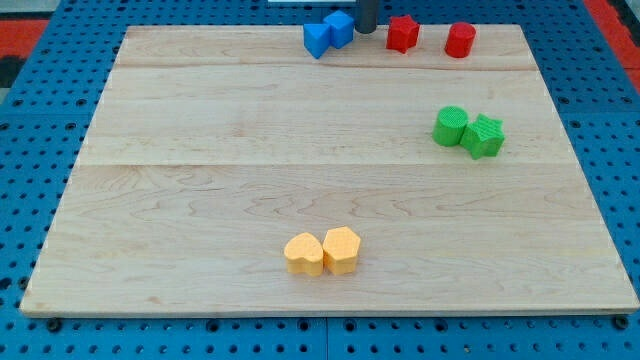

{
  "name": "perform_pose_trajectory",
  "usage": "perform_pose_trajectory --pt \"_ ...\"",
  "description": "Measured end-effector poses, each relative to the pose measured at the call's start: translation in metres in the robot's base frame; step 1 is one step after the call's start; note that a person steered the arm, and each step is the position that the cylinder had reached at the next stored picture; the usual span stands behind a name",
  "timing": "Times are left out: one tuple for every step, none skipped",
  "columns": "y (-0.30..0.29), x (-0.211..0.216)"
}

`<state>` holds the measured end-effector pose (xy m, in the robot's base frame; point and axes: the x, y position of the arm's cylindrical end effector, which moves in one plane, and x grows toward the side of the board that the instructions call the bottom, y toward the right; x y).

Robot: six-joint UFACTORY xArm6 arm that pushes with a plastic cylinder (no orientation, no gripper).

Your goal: Drag the red star into the red circle

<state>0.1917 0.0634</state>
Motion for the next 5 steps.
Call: perform_pose_trajectory --pt "0.013 0.001" --pt "0.029 0.0" --pt "0.034 0.001" --pt "0.038 0.001" --pt "0.042 0.001"
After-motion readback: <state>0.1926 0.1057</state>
